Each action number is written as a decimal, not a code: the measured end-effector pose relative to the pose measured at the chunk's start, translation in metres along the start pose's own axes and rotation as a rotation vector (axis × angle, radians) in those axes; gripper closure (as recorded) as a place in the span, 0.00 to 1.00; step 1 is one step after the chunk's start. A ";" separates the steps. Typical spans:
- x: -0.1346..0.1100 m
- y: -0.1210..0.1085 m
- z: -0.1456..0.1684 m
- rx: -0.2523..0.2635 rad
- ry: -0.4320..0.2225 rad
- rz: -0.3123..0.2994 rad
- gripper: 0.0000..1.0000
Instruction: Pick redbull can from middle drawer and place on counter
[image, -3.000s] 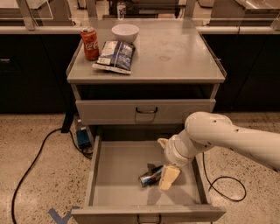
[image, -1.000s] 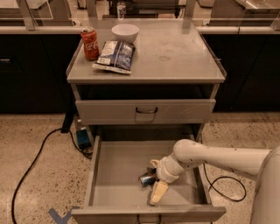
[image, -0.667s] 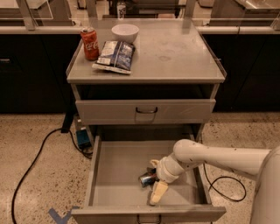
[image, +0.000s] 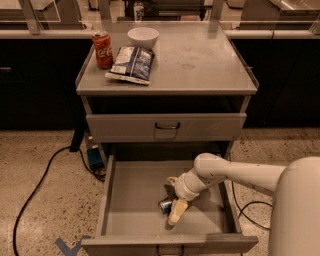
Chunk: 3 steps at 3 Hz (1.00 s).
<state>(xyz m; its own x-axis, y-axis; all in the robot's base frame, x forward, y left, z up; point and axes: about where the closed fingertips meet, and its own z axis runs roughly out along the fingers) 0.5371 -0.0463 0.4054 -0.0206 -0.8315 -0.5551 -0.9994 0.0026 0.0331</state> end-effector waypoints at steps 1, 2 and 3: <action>0.013 -0.014 0.017 -0.021 -0.013 0.026 0.00; 0.027 -0.019 0.030 -0.042 -0.023 0.058 0.00; 0.043 -0.014 0.043 -0.072 -0.034 0.097 0.00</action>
Offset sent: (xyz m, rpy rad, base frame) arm 0.0271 -0.0146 -0.0598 0.0319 0.1037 -0.0500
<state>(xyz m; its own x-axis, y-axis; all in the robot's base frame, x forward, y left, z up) 0.5488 -0.0580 0.3452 -0.1191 -0.8102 -0.5739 -0.9883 0.0415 0.1465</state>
